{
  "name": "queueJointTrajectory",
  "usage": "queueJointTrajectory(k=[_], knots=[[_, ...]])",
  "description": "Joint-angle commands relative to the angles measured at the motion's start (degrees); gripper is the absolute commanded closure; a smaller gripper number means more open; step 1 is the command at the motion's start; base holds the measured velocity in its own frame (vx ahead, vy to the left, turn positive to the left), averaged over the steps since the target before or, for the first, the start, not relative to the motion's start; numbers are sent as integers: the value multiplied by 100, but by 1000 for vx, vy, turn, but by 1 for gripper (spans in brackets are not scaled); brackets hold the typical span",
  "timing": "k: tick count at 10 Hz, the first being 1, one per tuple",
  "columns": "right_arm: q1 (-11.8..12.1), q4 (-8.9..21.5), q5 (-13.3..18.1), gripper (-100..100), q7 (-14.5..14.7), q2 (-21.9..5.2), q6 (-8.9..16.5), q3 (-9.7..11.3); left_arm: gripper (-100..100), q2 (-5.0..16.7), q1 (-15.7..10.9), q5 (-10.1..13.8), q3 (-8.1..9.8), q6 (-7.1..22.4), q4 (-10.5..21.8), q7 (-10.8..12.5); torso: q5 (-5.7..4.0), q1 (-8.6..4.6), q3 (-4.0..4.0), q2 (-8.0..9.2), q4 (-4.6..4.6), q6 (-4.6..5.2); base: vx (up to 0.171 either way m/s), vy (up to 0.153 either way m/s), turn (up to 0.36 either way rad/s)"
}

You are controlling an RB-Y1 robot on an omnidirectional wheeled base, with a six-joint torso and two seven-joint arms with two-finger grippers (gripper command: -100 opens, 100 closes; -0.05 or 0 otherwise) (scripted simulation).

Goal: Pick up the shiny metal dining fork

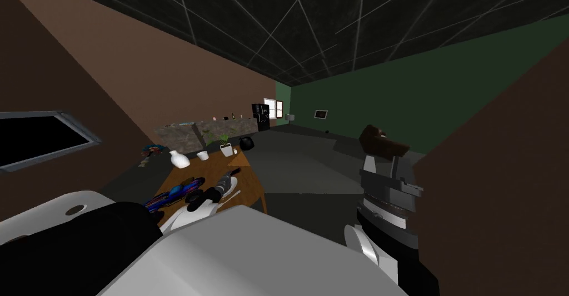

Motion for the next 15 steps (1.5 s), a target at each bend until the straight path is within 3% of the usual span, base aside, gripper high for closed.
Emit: queueJointTrajectory(k=[1, 15], knots=[[0, 0, 0, 0, 0, 0, 0, 0, -100, -56, 13, 89, 108, 286, 227, 86, 0, 0, 0, 0, 0, 0, -1, 44, -317], [0, 0, 0, 0, 0, 0, 0, 0, -100, -431, 394, 698, 725, 2156, 1192, 569, 2, 9, 1, 1, 0, 0, -10, 46, -188]])
